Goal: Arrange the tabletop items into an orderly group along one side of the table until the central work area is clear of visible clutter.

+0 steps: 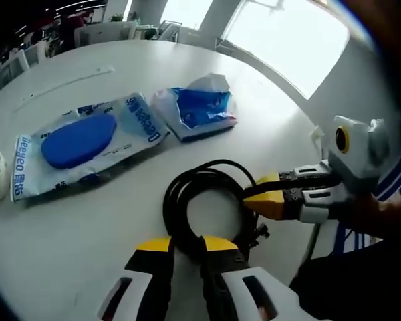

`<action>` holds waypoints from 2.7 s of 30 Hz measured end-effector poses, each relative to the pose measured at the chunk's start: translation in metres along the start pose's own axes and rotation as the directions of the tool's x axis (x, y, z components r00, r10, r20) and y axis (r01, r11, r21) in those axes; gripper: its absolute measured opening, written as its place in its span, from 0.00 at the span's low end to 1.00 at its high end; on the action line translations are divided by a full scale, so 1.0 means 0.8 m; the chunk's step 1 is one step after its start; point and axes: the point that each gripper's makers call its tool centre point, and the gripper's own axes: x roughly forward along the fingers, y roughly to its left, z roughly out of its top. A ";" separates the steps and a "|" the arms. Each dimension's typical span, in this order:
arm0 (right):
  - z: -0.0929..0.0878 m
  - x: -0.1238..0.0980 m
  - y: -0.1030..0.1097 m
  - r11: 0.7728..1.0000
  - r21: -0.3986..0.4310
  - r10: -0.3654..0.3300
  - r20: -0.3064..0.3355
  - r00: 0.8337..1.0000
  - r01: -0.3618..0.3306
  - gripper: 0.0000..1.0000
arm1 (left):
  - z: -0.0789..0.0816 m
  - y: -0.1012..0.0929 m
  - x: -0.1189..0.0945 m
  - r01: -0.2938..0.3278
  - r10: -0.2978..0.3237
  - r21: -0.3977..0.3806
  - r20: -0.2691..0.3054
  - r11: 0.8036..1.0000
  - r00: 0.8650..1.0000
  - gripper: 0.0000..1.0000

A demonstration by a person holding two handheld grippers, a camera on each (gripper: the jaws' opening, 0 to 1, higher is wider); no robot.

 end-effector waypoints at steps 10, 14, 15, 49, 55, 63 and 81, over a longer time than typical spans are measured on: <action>0.005 -0.003 0.003 0.998 0.062 0.009 0.006 1.000 -0.009 0.01 | -0.003 -0.007 -0.006 0.039 -0.039 -0.032 -0.004 0.999 0.999 0.04; 0.011 -0.006 0.005 0.998 0.066 0.012 0.012 1.000 -0.013 0.00 | 0.002 -0.011 -0.013 0.050 -0.050 -0.033 0.002 0.998 0.999 0.03; 0.013 -0.008 0.006 0.998 0.063 0.011 0.012 1.000 -0.012 0.00 | 0.004 -0.012 -0.017 0.055 -0.055 -0.037 0.006 0.998 0.998 0.03; 0.037 -0.008 -0.012 0.993 0.118 0.003 0.066 0.998 -0.011 0.00 | 0.051 -0.016 -0.022 0.060 -0.059 -0.012 0.056 0.998 0.997 0.01; 0.031 -0.004 -0.017 0.991 0.132 -0.005 0.056 0.998 -0.003 0.00 | 0.049 -0.009 -0.014 0.045 -0.044 -0.021 0.039 0.999 0.998 0.01; 0.034 -0.001 -0.020 0.997 0.081 -0.016 0.058 0.998 0.011 0.02 | 0.045 0.000 -0.009 0.024 -0.024 0.017 0.026 1.000 0.999 0.02; 0.048 -0.011 -0.017 0.999 0.034 -0.021 0.107 0.994 0.018 0.25 | 0.035 0.009 -0.033 0.069 -0.070 0.013 0.170 0.998 0.983 0.20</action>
